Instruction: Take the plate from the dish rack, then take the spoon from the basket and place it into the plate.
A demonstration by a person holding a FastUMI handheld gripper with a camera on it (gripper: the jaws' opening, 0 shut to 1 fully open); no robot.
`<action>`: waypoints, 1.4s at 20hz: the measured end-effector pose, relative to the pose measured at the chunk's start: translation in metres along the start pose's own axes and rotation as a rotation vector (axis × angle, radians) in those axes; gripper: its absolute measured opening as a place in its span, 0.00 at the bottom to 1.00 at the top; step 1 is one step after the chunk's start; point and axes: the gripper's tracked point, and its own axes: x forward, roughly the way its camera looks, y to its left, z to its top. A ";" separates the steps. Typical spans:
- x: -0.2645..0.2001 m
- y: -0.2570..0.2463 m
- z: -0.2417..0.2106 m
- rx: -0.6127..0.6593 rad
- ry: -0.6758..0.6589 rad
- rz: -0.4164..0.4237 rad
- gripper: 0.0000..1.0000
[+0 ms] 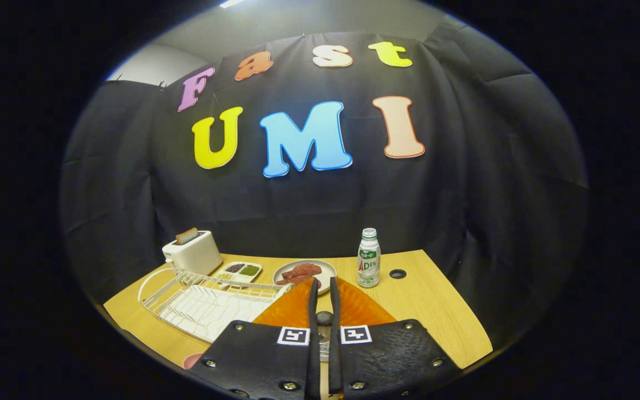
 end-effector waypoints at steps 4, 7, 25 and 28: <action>-0.025 0.013 0.032 0.006 -0.034 0.013 0.06; -0.041 0.024 0.042 -0.001 -0.033 0.019 0.06; -0.068 0.134 -0.073 -0.060 0.233 0.194 0.06; -0.063 0.154 -0.092 -0.068 0.278 0.242 0.06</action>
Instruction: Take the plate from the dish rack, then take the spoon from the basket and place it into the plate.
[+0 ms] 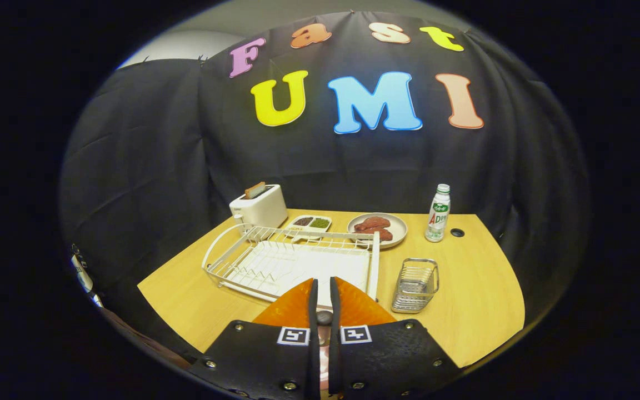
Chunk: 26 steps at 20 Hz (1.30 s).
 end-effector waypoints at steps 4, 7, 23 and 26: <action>0.018 0.023 -0.011 -0.030 0.043 0.056 0.06; 0.030 0.038 -0.015 -0.036 0.059 0.090 0.06; 0.049 0.042 -0.007 -0.073 0.080 0.092 0.17; 0.040 0.025 0.009 -0.068 0.037 0.049 0.17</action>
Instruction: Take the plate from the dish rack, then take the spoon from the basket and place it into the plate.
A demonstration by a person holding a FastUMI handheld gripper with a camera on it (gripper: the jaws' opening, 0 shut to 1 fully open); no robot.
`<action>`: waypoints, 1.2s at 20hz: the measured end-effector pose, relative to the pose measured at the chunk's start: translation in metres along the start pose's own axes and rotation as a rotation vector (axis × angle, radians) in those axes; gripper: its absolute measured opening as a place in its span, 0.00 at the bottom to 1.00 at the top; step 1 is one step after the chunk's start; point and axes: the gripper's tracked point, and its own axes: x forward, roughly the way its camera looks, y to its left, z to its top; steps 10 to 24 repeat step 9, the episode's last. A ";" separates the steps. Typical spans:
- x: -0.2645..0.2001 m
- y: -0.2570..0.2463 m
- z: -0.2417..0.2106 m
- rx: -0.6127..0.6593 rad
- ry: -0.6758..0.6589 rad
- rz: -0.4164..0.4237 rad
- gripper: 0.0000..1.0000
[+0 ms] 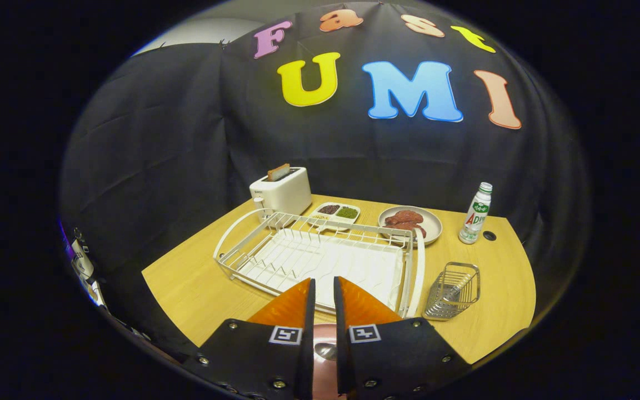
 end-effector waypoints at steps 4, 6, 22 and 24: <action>-0.022 -0.038 0.021 -0.009 -0.081 -0.110 0.17; -0.039 -0.057 0.035 -0.010 -0.136 -0.168 0.17; -0.060 -0.082 0.053 0.014 -0.209 -0.234 0.17; -0.060 -0.082 0.053 0.014 -0.209 -0.234 0.17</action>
